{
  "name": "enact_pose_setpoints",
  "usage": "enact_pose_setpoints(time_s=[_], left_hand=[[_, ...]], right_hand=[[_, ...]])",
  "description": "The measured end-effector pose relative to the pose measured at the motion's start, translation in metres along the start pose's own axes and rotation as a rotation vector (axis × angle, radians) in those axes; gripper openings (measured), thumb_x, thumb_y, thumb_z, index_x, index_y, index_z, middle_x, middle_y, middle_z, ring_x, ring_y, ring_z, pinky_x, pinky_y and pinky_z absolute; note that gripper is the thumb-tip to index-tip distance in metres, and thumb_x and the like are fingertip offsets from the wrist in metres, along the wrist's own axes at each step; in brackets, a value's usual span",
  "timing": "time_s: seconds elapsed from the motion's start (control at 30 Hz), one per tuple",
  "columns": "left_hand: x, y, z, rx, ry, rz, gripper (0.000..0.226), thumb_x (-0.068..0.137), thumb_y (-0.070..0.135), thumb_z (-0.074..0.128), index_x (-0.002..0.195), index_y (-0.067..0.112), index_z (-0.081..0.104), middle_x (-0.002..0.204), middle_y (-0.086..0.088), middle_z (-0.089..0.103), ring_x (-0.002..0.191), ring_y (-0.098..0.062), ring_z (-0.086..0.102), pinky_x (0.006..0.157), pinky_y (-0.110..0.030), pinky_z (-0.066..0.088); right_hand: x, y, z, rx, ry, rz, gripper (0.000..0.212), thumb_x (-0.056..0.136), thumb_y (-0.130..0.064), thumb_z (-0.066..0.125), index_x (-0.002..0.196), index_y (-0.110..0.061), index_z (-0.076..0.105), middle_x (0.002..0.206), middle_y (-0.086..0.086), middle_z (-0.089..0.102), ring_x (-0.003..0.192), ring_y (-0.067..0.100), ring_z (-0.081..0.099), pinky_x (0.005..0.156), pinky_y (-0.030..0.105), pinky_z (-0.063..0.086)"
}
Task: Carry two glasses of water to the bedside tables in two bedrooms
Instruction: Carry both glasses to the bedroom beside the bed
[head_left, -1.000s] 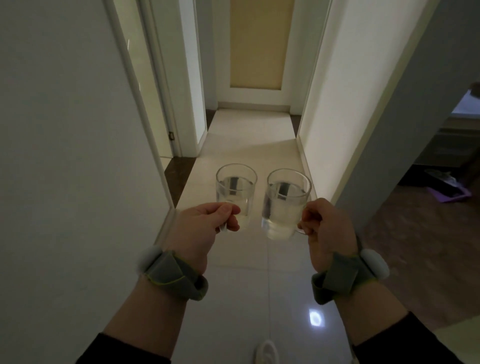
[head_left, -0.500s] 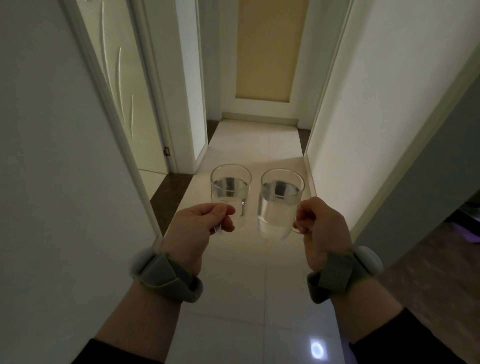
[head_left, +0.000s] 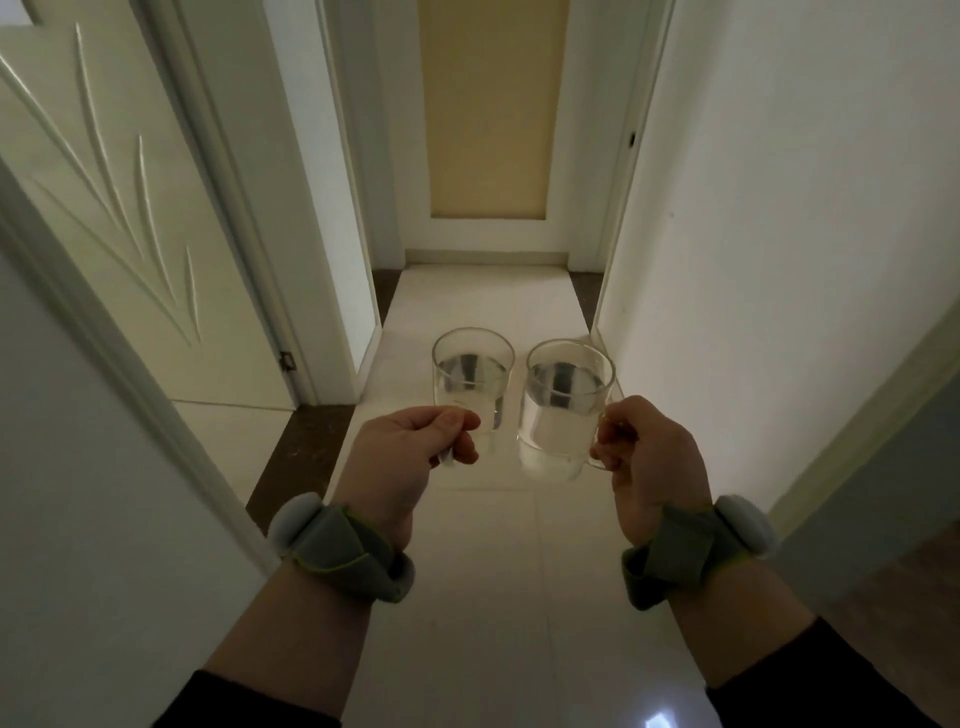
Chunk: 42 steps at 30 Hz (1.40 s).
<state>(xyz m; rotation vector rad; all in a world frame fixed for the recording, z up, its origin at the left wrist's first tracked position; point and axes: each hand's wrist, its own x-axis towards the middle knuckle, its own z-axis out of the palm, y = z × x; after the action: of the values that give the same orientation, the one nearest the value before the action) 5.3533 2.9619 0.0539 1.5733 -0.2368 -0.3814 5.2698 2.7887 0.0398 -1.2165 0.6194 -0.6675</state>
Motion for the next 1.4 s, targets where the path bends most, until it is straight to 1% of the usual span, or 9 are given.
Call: enact_pose_setpoints(time_s=[0.13,0.3,0.47,0.6,0.7,0.83,0.97,1.2,1.4], left_hand=[[0.054,0.009,0.001,-0.027,-0.009,-0.005,0.027,0.091,0.019,0.051,0.075,0.017,0.072,0.062,0.001,0.069,0.074,-0.019,0.064,0.084,-0.036,0.047],[0.132,0.010,0.013,-0.041,-0.011,-0.016,0.027,0.091,0.017,0.051,0.075,0.015,0.072,0.060,0.000,0.067,0.067,-0.016,0.063,0.080,-0.032,0.048],[0.229,0.014,0.032,-0.033,-0.001,-0.024,0.027,0.092,0.018,0.050,0.078,0.015,0.073,0.062,0.000,0.068,0.068,-0.015,0.064,0.078,-0.029,0.047],[0.305,0.024,0.048,-0.031,0.030,-0.054,0.027,0.092,0.021,0.050,0.079,0.015,0.073,0.064,0.000,0.069,0.073,-0.019,0.064,0.077,-0.030,0.046],[0.356,0.029,0.057,-0.042,0.058,-0.055,0.028,0.092,0.023,0.052,0.077,0.015,0.074,0.066,-0.001,0.071,0.073,-0.018,0.064,0.078,-0.030,0.046],[0.417,0.036,0.064,-0.058,0.071,-0.075,0.028,0.091,0.024,0.053,0.076,0.015,0.075,0.068,-0.002,0.071,0.076,-0.020,0.065,0.084,-0.034,0.047],[0.478,0.042,0.068,-0.047,0.075,-0.074,0.027,0.091,0.022,0.052,0.079,0.012,0.074,0.068,-0.003,0.070,0.080,-0.023,0.063,0.088,-0.037,0.047],[0.601,0.055,0.062,-0.028,0.024,-0.063,0.026,0.091,0.020,0.053,0.075,0.016,0.073,0.071,-0.005,0.071,0.082,-0.025,0.065,0.089,-0.038,0.048],[0.710,0.067,0.055,-0.004,-0.012,-0.043,0.030,0.090,0.022,0.054,0.069,0.020,0.075,0.068,-0.001,0.072,0.080,-0.022,0.065,0.084,-0.035,0.048]], right_hand=[[0.049,0.006,0.019,0.004,0.016,0.013,0.038,0.085,-0.013,0.050,0.048,-0.018,0.050,0.041,-0.006,0.048,0.052,0.016,0.043,0.067,0.037,0.040],[0.125,0.015,0.042,-0.025,-0.010,0.008,0.048,0.083,-0.015,0.051,0.036,-0.024,0.054,0.041,-0.006,0.048,0.047,0.013,0.043,0.069,0.041,0.041],[0.225,0.018,0.070,-0.023,-0.049,-0.004,0.038,0.076,-0.021,0.053,0.038,-0.022,0.056,0.042,-0.005,0.048,0.046,0.013,0.042,0.070,0.042,0.043],[0.303,0.010,0.091,-0.147,-0.145,-0.095,0.034,0.071,-0.027,0.045,0.040,-0.027,0.058,0.040,-0.009,0.048,0.052,0.017,0.043,0.069,0.044,0.044],[0.359,0.006,0.105,-0.165,-0.173,-0.098,0.033,0.071,-0.028,0.044,0.041,-0.027,0.059,0.040,-0.009,0.048,0.052,0.017,0.043,0.066,0.040,0.043],[0.431,0.014,0.127,-0.113,-0.153,-0.033,0.036,0.071,-0.025,0.047,0.037,-0.023,0.055,0.037,-0.006,0.045,0.044,0.011,0.041,0.063,0.036,0.040],[0.496,0.026,0.151,-0.103,-0.130,-0.011,0.045,0.079,-0.017,0.046,0.035,-0.021,0.053,0.035,-0.005,0.043,0.039,0.008,0.039,0.062,0.035,0.040],[0.600,0.035,0.208,-0.104,-0.067,-0.078,0.025,0.060,-0.032,0.051,0.038,-0.019,0.053,0.038,-0.005,0.042,0.041,0.011,0.038,0.061,0.037,0.040],[0.687,0.040,0.253,-0.179,-0.052,-0.173,0.023,0.066,-0.022,0.048,0.045,-0.022,0.055,0.041,-0.007,0.045,0.043,0.011,0.040,0.060,0.039,0.042]])
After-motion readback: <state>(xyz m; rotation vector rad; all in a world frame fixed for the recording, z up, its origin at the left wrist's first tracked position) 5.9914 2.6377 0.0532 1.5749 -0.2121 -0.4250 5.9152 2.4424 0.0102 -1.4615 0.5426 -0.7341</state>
